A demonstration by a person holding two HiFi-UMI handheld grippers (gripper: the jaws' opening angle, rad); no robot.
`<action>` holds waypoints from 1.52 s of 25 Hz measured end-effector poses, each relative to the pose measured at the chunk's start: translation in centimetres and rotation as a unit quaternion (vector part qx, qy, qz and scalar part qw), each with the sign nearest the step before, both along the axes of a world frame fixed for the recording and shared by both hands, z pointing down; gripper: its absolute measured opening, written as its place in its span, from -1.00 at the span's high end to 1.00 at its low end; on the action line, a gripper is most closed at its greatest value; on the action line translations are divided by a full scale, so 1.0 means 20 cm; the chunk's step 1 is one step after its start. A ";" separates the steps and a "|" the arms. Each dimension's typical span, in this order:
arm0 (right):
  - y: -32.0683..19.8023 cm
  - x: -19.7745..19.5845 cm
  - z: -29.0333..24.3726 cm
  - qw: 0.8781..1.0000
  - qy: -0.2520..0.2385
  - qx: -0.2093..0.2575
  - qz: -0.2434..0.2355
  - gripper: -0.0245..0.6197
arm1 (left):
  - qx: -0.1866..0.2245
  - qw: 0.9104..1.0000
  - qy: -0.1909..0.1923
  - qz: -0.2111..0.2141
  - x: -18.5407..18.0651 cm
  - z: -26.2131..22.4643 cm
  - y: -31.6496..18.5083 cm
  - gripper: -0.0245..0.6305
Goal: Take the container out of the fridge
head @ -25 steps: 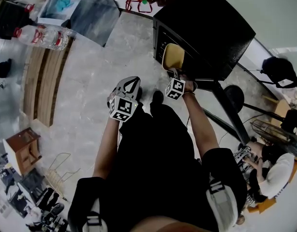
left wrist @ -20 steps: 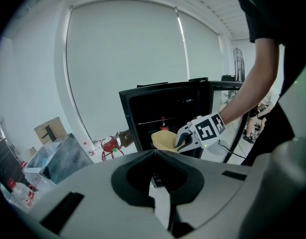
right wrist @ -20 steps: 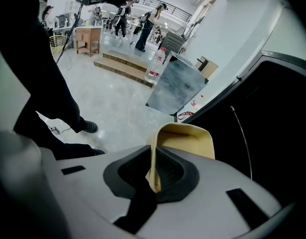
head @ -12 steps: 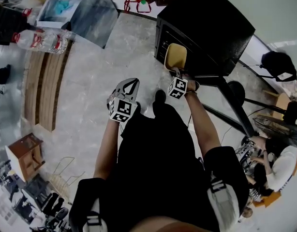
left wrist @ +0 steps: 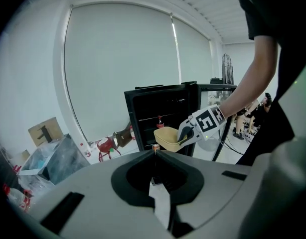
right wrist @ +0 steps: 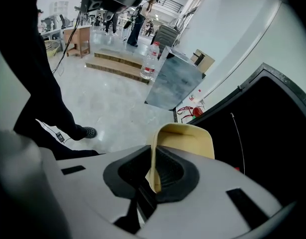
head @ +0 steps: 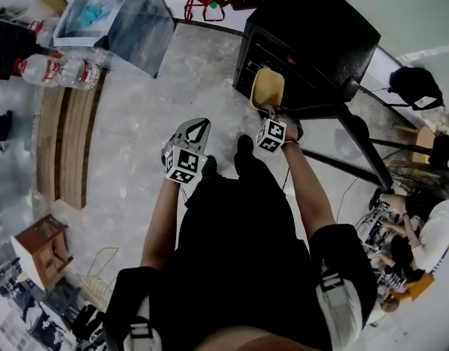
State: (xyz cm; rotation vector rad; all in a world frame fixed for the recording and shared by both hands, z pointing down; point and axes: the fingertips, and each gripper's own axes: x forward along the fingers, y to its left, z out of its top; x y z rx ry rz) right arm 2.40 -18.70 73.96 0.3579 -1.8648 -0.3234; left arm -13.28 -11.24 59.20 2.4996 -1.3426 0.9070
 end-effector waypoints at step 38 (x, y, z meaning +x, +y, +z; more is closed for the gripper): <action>0.69 -0.29 -0.29 0.994 -0.039 0.042 0.095 0.85 | 0.021 0.996 0.016 0.088 -0.28 0.00 0.53 0.86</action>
